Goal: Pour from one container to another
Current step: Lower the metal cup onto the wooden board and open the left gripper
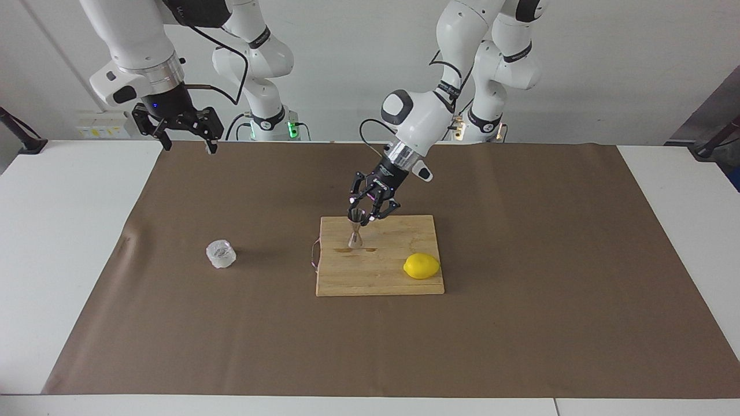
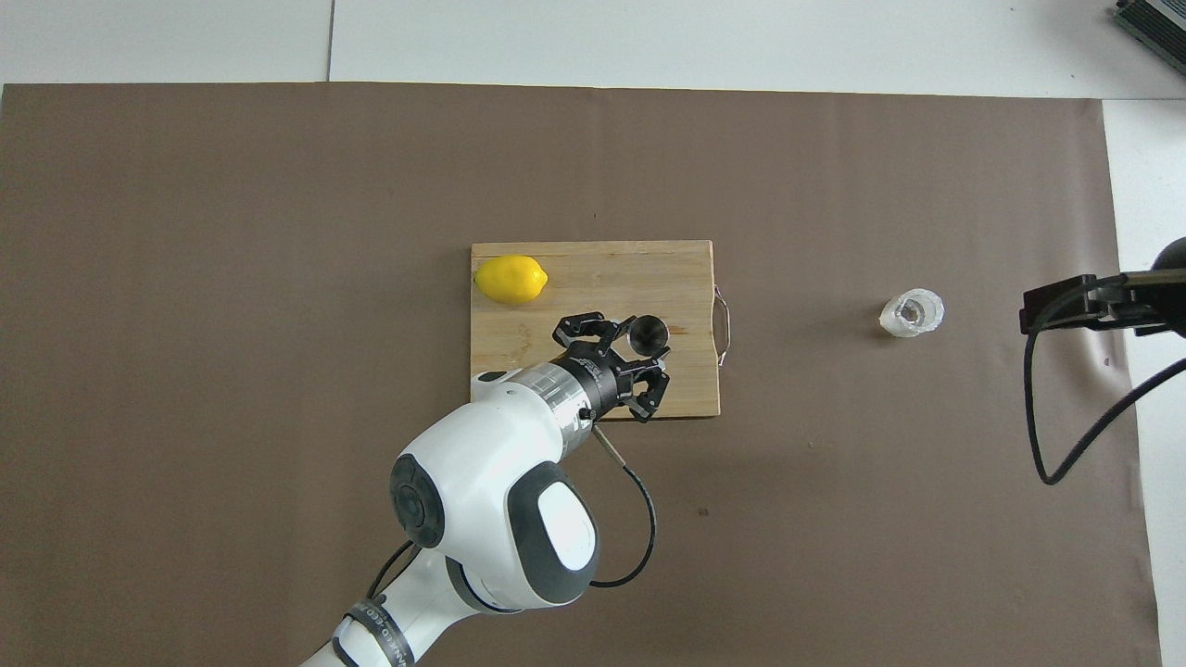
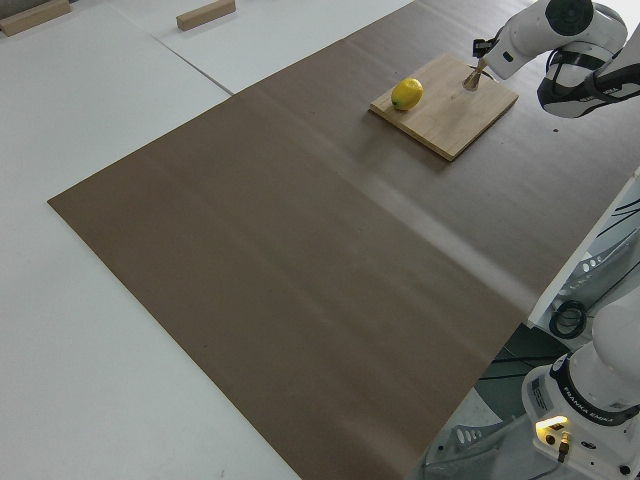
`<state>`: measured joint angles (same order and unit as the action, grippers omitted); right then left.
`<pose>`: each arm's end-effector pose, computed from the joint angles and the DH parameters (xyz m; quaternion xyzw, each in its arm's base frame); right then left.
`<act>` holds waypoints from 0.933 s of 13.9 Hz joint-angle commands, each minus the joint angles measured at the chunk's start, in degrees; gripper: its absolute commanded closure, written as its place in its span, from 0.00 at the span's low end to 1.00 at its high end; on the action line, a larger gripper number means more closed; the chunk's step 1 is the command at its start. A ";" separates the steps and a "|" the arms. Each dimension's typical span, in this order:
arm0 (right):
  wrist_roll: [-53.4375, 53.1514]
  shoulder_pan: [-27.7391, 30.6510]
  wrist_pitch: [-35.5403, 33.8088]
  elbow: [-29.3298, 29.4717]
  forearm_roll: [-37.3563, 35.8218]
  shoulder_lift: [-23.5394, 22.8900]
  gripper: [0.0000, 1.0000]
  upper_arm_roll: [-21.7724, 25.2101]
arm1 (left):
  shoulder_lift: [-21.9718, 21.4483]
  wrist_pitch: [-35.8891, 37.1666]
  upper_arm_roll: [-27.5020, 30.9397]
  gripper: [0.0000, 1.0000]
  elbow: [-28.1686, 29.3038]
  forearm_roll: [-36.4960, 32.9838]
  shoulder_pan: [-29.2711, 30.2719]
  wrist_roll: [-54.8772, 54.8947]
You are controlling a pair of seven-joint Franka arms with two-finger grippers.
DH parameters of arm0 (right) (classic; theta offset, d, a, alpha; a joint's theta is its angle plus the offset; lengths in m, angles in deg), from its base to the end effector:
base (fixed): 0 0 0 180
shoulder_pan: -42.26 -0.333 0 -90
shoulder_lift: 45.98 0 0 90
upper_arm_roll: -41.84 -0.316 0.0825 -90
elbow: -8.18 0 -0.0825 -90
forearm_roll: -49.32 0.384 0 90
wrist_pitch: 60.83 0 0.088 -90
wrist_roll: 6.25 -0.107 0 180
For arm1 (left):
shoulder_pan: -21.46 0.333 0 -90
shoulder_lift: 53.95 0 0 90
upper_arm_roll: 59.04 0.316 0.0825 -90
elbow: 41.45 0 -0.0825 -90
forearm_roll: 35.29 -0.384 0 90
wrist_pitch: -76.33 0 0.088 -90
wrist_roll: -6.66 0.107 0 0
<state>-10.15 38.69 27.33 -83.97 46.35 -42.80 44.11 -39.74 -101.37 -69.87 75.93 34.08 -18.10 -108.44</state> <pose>0.5338 0.0058 0.6344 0.9994 -0.0233 -0.0060 0.0251 0.4476 -0.4097 0.3735 0.3524 0.8426 -0.2197 0.3429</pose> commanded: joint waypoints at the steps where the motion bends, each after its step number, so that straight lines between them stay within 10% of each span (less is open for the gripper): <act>1: 0.82 0.05 1.05 -1.46 1.21 1.22 0.00 0.37 | 2.04 -1.94 0.81 0.77 -1.19 1.11 -1.57 -0.21; 5: 0.82 0.05 1.05 -1.46 1.21 1.22 0.00 0.37 | 2.48 -2.03 0.81 0.57 -2.06 0.94 -2.01 -0.56; 6: 0.82 0.05 1.05 -1.46 1.21 1.22 0.00 0.37 | 2.48 -2.03 0.81 0.40 -2.24 1.02 -2.01 -0.73; 7: 0.82 0.05 1.05 -1.46 1.21 1.22 0.00 0.37 | 2.48 -2.03 0.81 0.00 -2.15 1.11 -2.01 -0.73; 13: 0.82 0.05 1.05 -1.46 1.21 1.22 0.00 0.37 | -2.07 2.53 1.07 0.00 -1.80 0.85 -1.22 -0.12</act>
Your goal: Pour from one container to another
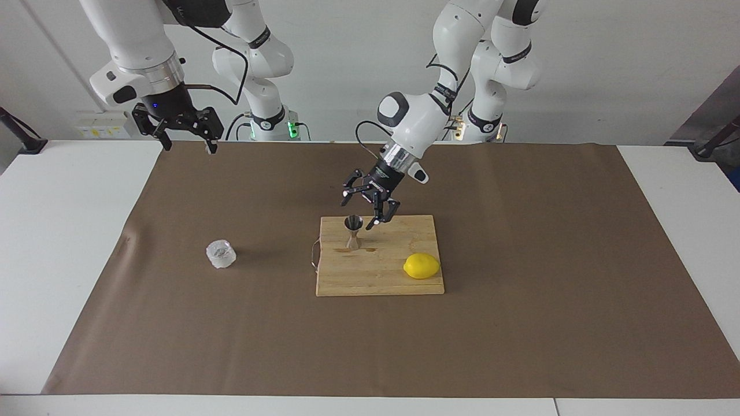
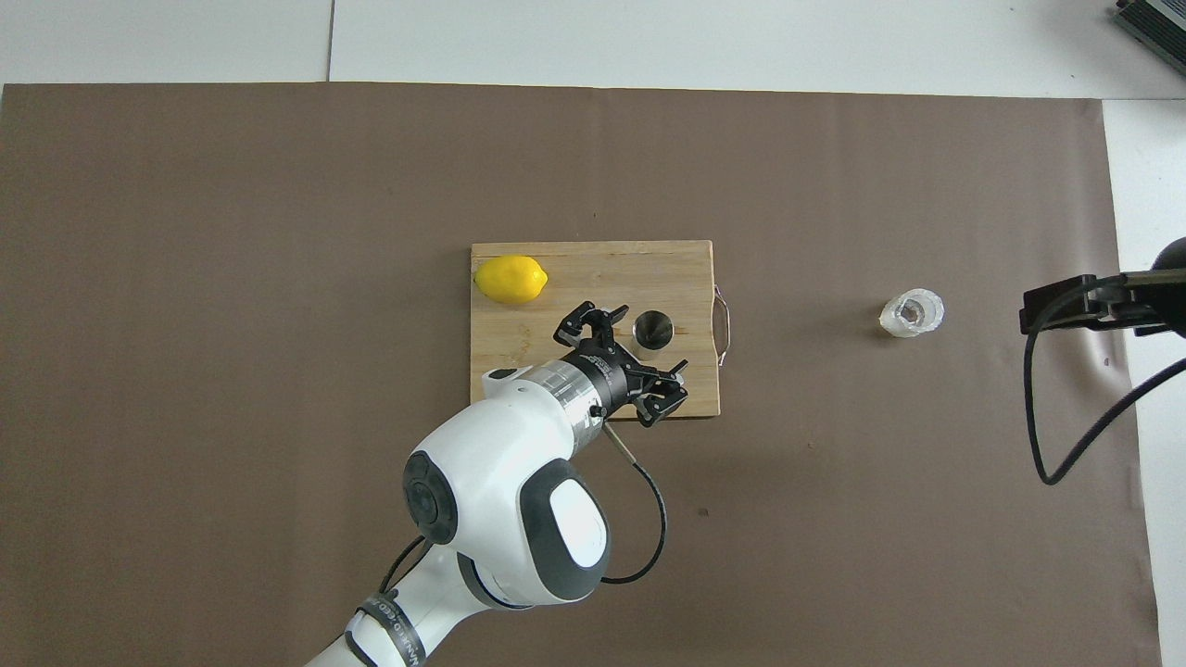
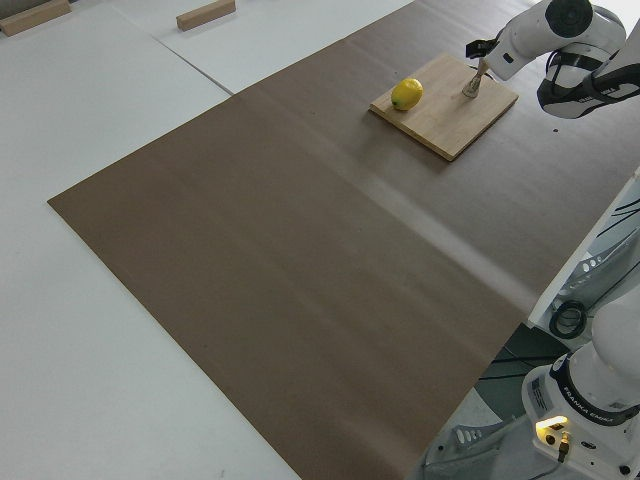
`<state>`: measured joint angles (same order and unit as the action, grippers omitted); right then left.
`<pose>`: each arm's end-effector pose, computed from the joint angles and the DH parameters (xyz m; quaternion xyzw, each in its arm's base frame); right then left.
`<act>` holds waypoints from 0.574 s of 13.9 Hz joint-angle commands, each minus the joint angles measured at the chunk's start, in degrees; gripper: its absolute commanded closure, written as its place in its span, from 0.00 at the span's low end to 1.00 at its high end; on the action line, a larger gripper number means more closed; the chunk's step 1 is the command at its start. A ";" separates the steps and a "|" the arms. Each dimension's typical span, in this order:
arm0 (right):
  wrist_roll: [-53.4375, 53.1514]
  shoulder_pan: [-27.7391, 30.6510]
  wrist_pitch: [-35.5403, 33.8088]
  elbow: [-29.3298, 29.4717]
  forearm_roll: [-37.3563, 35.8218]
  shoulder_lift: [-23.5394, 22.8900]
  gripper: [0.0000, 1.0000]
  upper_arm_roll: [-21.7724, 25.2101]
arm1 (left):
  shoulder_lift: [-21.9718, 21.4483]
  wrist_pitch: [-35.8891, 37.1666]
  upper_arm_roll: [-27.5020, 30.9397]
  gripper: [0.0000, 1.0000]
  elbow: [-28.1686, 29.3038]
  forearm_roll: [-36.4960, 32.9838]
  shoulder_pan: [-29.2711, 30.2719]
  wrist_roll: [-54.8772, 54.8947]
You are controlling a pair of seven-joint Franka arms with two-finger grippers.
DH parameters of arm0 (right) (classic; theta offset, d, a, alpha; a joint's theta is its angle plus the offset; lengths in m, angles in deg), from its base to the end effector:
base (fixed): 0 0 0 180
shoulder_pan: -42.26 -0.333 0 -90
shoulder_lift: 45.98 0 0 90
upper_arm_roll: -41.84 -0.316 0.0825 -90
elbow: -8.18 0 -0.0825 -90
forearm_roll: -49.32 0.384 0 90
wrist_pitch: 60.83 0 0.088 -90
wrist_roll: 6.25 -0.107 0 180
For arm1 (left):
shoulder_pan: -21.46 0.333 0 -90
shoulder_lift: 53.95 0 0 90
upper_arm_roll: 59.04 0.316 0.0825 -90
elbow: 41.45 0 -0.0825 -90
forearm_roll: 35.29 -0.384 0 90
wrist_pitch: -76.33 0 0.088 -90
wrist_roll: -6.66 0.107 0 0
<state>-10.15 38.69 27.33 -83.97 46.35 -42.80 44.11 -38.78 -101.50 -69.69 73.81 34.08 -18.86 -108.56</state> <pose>0.5338 0.0058 0.6344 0.9994 -0.0233 -0.0060 0.0251 0.4503 -0.4209 0.3800 0.3529 0.8377 -0.2261 0.3503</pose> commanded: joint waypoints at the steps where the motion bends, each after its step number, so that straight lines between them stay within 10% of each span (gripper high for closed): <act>1: 0.82 0.05 1.05 -1.46 1.21 1.22 0.00 0.37 | -4.70 3.19 0.98 0.00 0.58 0.85 -0.29 0.00; 8: 0.82 0.05 1.05 -1.46 1.21 1.22 0.00 0.37 | -7.53 27.75 1.51 0.00 -3.72 -16.95 10.16 -0.09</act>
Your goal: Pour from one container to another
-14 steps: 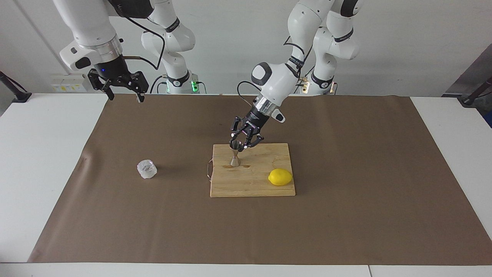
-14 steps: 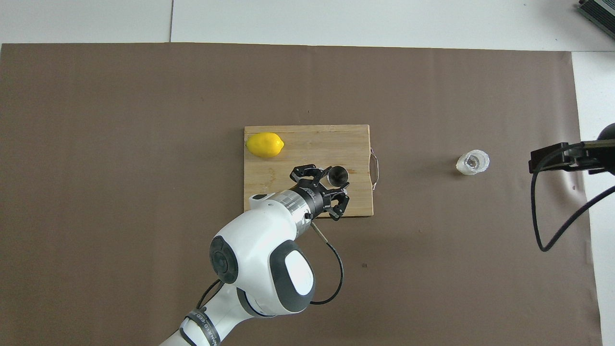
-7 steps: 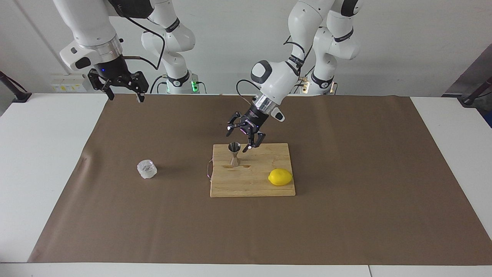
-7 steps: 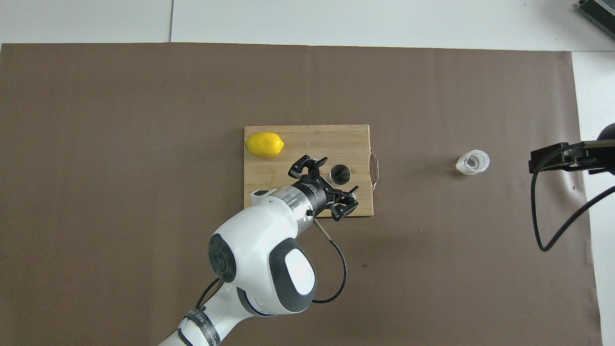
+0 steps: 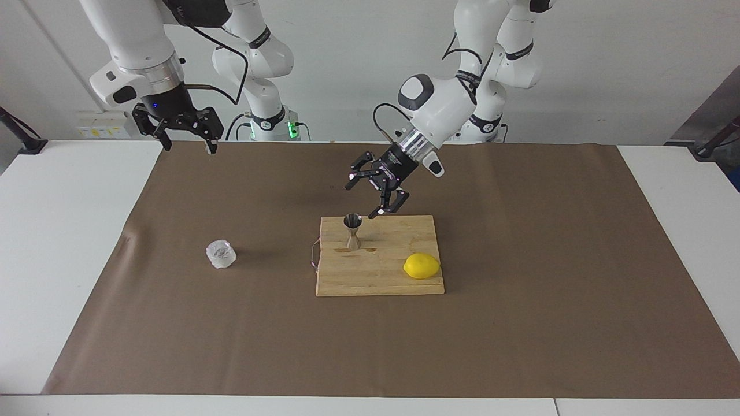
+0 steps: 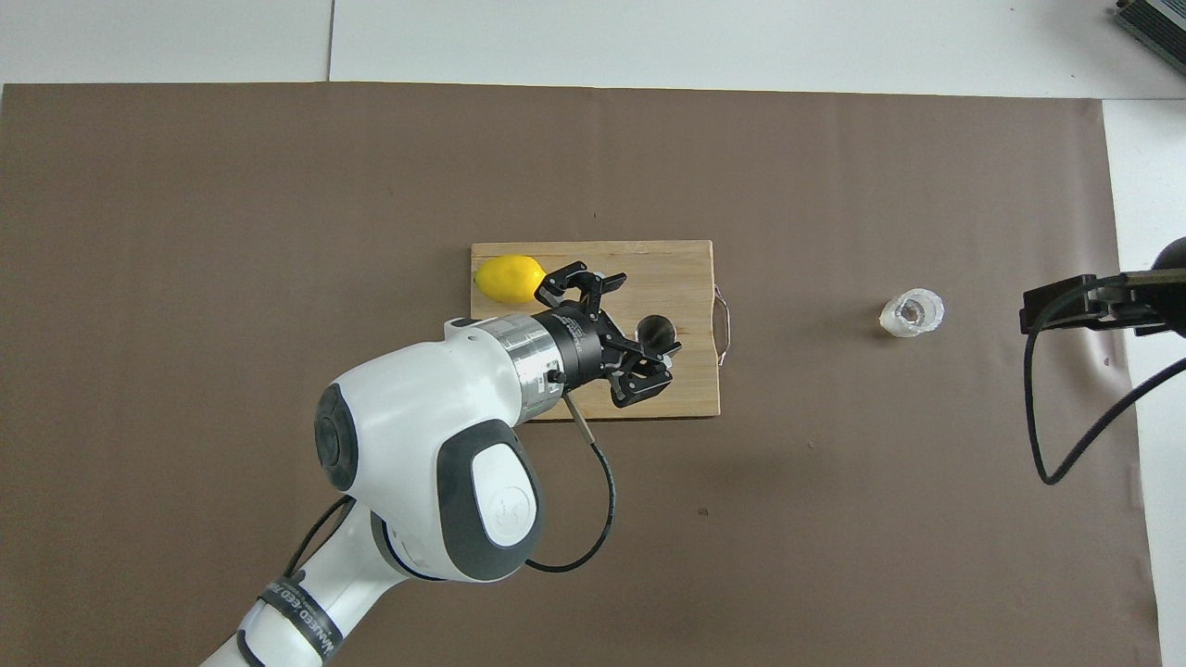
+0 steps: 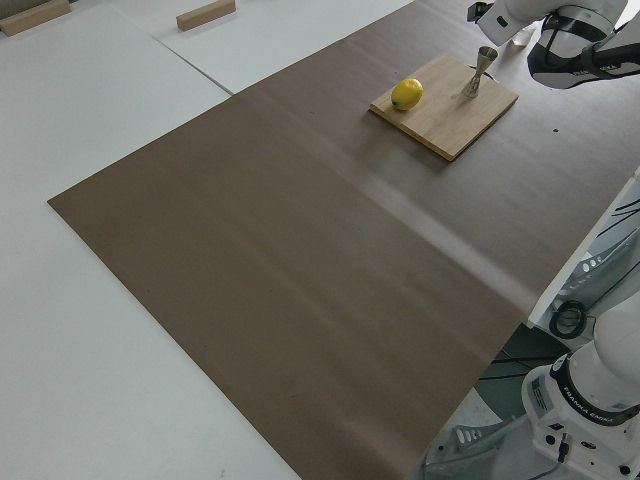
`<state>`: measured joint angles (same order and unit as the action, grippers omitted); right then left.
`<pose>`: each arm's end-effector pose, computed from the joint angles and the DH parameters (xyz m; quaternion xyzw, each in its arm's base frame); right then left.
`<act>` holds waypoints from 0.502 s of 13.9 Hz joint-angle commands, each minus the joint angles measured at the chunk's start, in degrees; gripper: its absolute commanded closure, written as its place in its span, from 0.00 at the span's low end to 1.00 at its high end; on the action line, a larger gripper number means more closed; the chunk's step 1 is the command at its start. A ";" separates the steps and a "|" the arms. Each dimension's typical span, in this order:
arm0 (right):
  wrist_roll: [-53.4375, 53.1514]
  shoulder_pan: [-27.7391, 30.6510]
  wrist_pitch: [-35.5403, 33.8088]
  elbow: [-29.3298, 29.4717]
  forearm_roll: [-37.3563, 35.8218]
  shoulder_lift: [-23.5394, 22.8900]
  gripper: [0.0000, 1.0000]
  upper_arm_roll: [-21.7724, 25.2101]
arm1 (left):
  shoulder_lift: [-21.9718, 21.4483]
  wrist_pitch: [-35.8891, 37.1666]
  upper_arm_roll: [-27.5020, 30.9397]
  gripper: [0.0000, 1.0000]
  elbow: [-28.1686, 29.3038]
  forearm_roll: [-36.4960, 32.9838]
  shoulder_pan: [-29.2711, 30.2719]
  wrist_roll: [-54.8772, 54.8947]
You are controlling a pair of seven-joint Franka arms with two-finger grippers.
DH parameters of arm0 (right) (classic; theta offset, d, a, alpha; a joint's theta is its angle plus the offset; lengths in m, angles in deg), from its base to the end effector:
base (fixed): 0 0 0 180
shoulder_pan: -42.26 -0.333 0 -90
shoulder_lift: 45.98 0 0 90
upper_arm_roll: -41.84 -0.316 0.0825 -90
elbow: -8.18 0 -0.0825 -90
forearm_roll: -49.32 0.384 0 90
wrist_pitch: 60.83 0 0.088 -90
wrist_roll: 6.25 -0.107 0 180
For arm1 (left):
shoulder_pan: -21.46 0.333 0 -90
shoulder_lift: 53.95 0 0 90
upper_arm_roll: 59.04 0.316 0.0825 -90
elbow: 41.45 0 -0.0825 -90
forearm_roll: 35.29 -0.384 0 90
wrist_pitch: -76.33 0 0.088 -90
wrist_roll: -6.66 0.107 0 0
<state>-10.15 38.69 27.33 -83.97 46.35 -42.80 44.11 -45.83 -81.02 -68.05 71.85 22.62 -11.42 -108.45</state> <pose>0.5338 0.0058 0.6344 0.9994 -0.0233 -0.0060 0.0251 0.4874 -0.3867 0.4537 0.4437 0.7916 -0.2647 0.3261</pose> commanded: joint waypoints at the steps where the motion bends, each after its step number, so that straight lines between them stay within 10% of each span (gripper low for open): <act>1: 0.82 0.05 1.05 -1.46 1.21 1.22 0.00 0.37 | -0.56 13.06 -0.13 0.00 -3.34 -11.01 4.30 -0.11; 7: 0.82 0.05 1.05 -1.46 1.21 1.22 0.00 0.37 | -3.36 29.89 0.22 0.00 -9.41 -42.06 8.43 2.25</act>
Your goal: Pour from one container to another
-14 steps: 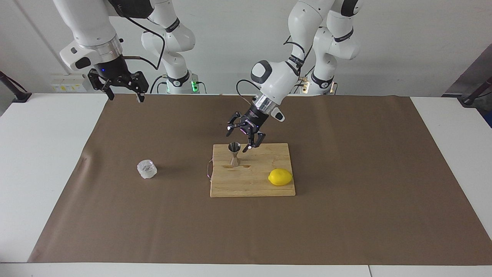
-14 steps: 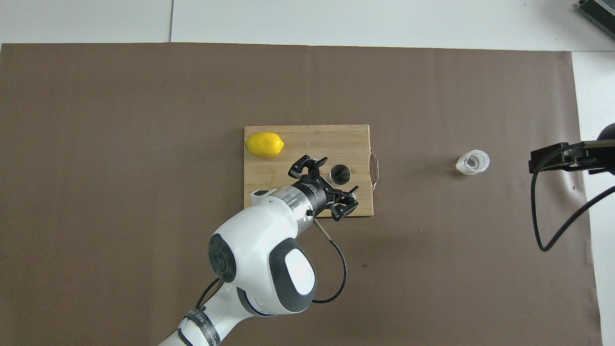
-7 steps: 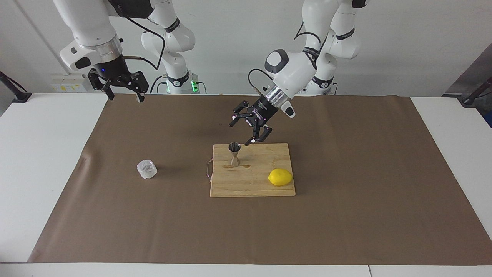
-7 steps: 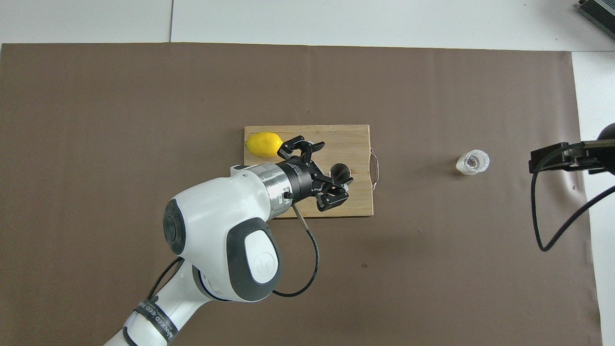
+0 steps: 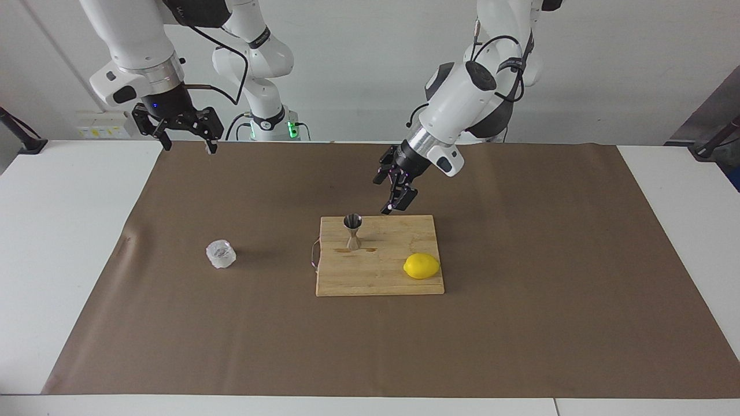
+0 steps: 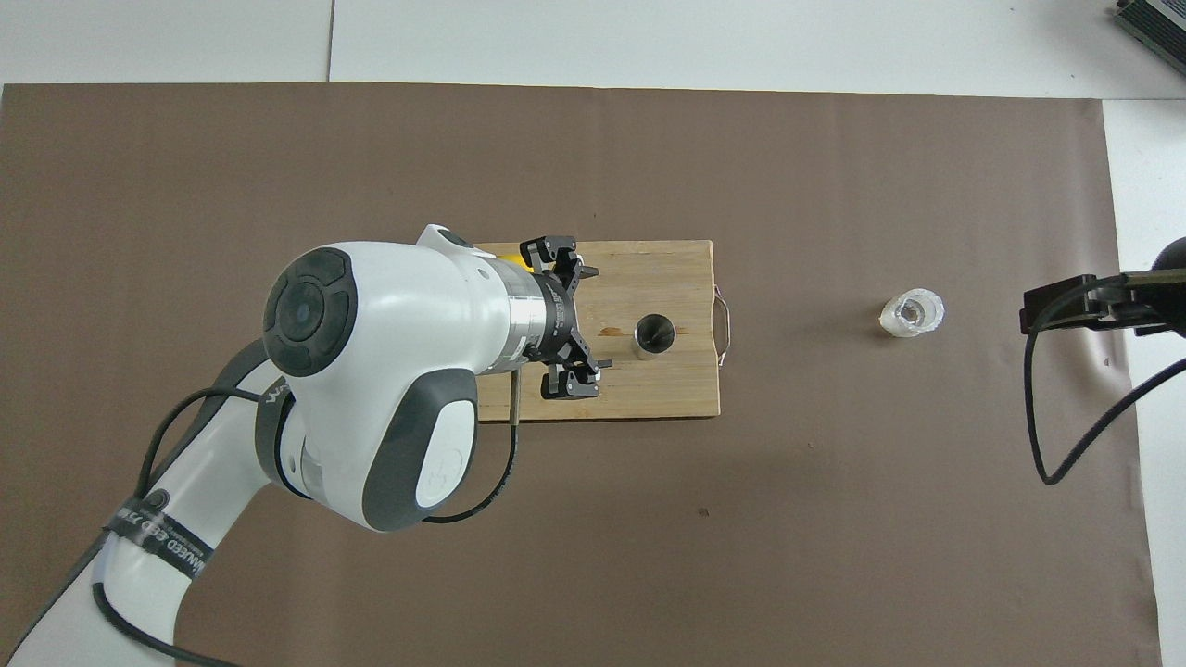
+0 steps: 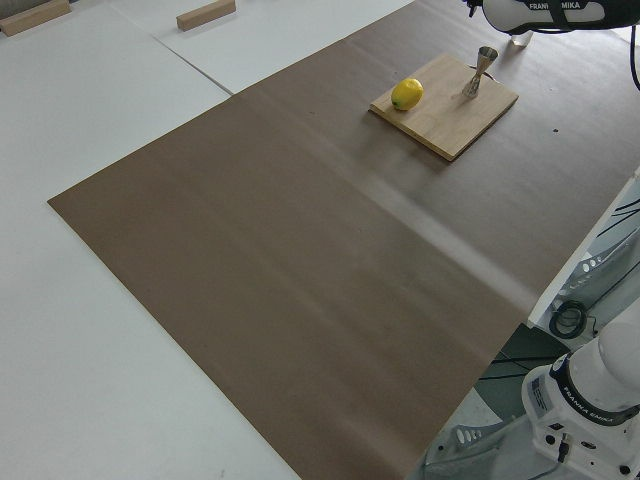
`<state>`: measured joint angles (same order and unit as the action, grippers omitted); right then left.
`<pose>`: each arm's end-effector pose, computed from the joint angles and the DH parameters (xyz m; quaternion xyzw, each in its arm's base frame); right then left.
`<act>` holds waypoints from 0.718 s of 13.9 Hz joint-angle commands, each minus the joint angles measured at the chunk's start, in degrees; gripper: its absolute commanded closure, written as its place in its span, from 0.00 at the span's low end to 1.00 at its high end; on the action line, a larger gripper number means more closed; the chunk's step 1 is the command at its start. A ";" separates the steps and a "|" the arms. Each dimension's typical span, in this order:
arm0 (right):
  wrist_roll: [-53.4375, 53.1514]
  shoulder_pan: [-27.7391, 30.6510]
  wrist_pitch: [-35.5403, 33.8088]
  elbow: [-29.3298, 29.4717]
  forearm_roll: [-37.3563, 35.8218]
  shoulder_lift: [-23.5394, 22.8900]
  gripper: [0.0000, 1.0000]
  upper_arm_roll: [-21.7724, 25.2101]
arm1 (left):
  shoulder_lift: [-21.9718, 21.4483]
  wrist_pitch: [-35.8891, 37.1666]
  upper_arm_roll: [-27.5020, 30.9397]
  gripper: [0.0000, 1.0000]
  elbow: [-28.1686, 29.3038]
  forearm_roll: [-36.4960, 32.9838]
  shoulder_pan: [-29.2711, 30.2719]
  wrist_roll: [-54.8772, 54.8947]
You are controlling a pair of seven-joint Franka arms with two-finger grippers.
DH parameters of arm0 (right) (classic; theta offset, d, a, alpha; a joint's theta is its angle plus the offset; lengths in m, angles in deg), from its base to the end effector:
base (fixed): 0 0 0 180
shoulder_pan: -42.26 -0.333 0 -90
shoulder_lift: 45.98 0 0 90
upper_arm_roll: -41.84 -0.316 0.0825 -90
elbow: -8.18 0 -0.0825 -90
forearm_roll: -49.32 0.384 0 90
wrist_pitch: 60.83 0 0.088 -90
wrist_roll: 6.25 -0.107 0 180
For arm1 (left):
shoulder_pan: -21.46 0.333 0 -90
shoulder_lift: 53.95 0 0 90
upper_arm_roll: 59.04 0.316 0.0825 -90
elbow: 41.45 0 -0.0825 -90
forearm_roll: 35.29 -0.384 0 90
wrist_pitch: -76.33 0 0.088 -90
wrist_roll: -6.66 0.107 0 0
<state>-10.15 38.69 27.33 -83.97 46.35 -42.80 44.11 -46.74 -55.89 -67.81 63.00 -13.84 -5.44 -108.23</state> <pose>0.5338 0.0058 0.6344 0.9994 -0.0233 -0.0060 0.0251 0.5091 -0.3695 0.5041 0.6793 0.6927 -0.1171 0.2119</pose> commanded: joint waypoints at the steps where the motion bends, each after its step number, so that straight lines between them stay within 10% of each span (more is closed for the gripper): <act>1: 0.82 0.05 1.05 -1.46 1.21 1.22 0.00 0.37 | -3.94 5.73 -0.02 0.00 -0.48 -6.41 3.69 4.39; 10: 0.82 0.05 1.05 -1.46 1.21 1.22 0.00 0.37 | -8.35 7.94 0.59 0.00 -1.52 -18.45 16.69 63.44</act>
<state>-10.15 38.69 27.33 -83.97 46.35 -42.80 44.11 -54.23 -48.73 -66.87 61.76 -28.66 8.53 -53.25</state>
